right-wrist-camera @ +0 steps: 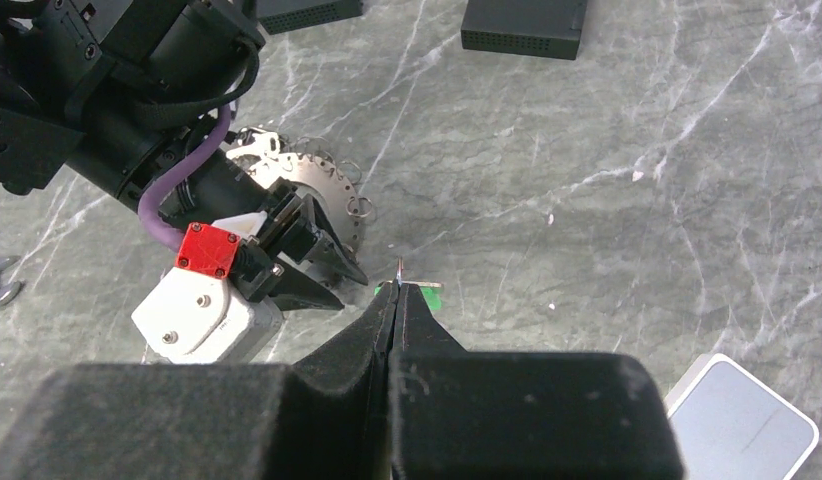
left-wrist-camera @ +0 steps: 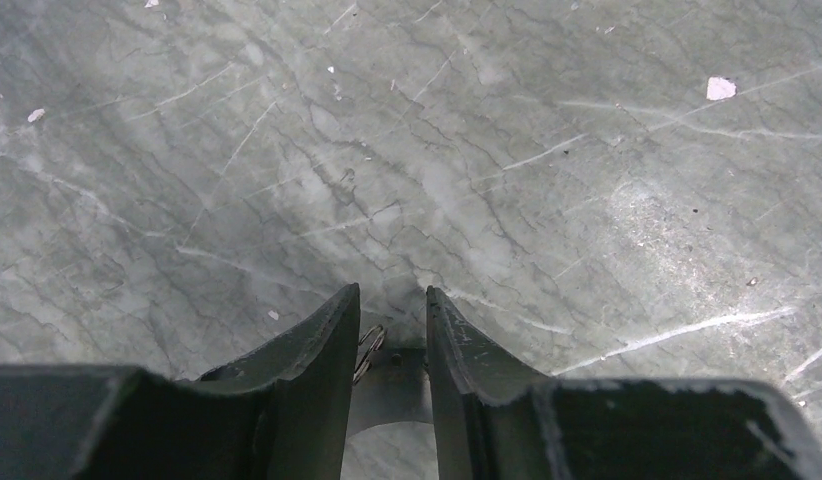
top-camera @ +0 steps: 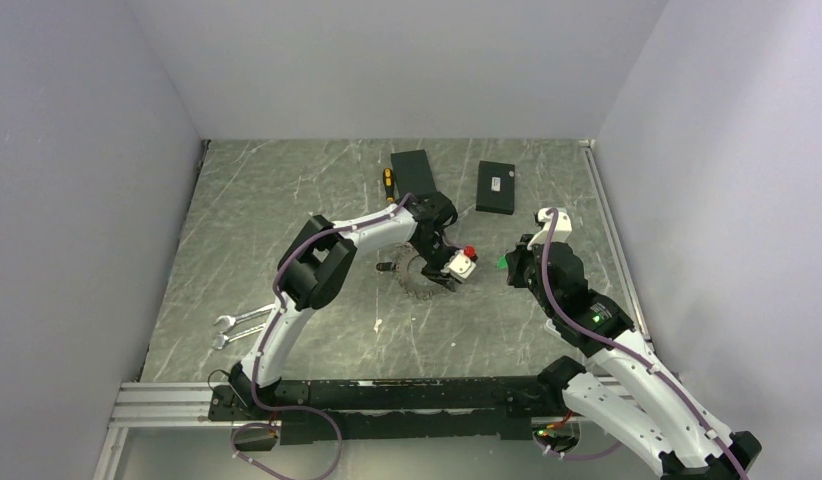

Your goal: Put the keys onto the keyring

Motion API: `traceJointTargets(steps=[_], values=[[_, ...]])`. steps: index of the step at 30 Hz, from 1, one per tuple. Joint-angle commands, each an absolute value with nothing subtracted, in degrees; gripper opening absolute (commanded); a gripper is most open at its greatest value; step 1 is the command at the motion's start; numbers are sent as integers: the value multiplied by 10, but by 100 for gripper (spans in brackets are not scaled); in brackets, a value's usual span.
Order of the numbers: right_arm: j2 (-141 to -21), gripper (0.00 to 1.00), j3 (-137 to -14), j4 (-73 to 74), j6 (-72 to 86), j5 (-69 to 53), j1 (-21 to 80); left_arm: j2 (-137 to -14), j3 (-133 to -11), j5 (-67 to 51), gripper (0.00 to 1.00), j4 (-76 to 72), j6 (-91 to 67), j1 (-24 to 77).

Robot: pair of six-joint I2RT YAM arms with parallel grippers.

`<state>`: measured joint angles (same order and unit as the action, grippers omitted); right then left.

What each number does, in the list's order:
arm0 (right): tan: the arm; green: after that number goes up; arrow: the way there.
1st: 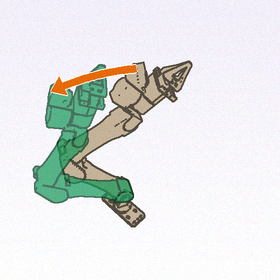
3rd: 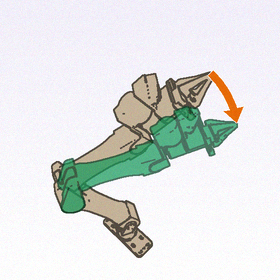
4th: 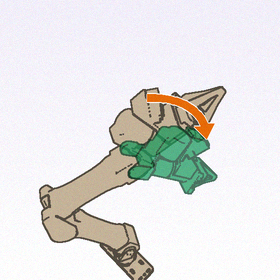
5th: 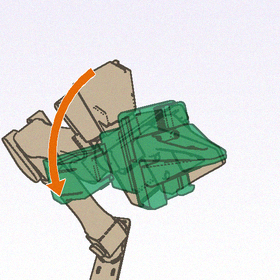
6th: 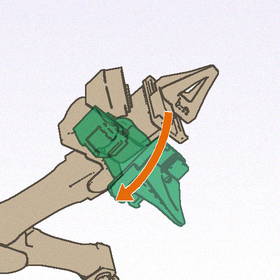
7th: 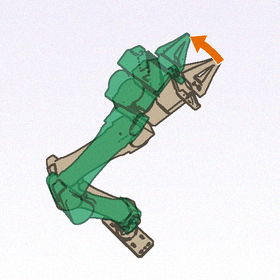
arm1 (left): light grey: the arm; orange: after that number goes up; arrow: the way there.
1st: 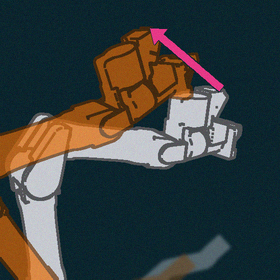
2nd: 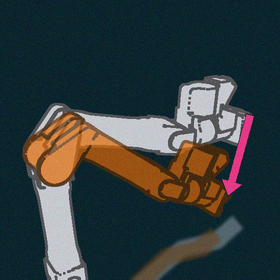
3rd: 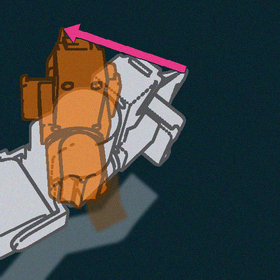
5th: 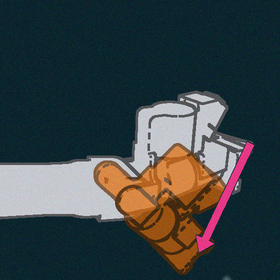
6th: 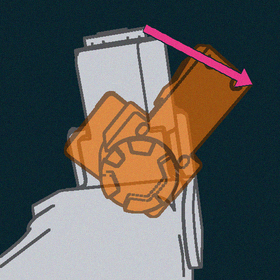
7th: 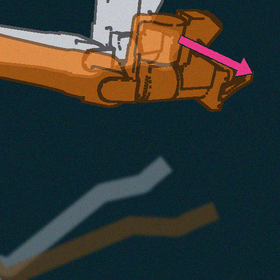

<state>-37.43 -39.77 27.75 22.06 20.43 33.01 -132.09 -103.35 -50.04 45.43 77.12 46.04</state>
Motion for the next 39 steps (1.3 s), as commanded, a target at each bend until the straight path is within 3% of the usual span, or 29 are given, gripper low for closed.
traceJointTargets(steps=[1,9,14,16,39], values=[[-370,0,-397,250,216,199,328,-1294,-1031,-500,36,463,770,458],[-370,0,-397,247,214,195,328,-1288,-1027,-490,34,454,761,453],[-370,0,-398,246,214,191,328,-1274,-1015,-481,47,432,769,451],[-370,0,-398,245,214,190,328,-1272,-1022,-479,48,437,777,451],[-372,0,-394,241,214,185,328,-1272,-1057,-457,36,478,810,441]])
